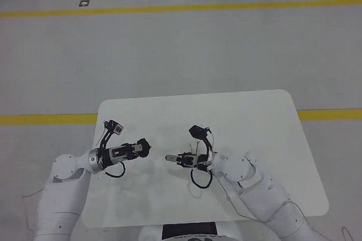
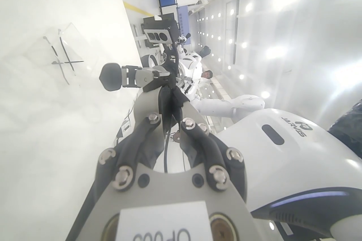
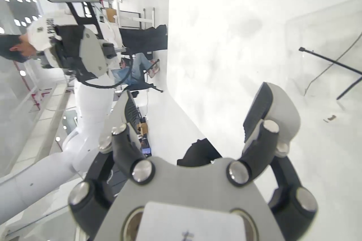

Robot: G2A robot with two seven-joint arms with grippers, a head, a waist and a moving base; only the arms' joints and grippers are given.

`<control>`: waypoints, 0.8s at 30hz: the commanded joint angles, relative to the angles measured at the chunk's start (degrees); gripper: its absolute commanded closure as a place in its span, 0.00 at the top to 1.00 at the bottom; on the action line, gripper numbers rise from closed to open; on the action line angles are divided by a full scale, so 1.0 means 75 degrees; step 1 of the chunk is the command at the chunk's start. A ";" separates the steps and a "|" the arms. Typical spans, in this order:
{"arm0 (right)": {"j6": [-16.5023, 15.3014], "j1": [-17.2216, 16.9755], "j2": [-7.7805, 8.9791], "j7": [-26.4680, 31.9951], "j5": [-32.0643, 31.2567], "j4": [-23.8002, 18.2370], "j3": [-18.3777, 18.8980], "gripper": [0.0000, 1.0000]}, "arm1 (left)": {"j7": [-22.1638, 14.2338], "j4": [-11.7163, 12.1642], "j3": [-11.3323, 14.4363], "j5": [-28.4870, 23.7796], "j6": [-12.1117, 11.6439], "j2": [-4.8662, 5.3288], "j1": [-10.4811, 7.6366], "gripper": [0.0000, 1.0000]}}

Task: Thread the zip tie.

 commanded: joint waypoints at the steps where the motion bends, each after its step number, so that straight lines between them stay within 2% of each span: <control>1: -0.0016 0.0001 -0.0003 -0.0014 0.0037 0.0011 0.0005 1.00 | 0.0000 0.0000 0.0000 0.0000 0.0000 0.0000 0.0000 0.00; 7: 0.0045 0.0022 0.0001 -0.0148 -0.0109 -0.0043 -0.0030 1.00 | 0.0000 0.0000 0.0000 0.0000 0.0000 0.0000 0.0000 0.00; 12: 0.0893 0.0448 -0.0003 0.0200 -0.0854 -0.0300 -0.0281 1.00 | 0.0000 0.0000 0.0000 0.0000 0.0000 0.0000 0.0000 0.00; 19: 0.0902 0.1023 -0.0166 0.1052 -0.2095 0.0147 -0.0534 1.00 | 0.0000 0.0000 0.0000 0.0000 0.0000 0.0000 0.0000 0.00; 24: 0.0902 0.1151 -0.0387 0.1715 -0.2979 0.0186 -0.0590 1.00 | 0.0000 0.0000 0.0000 0.0000 0.0000 0.0000 0.0000 0.00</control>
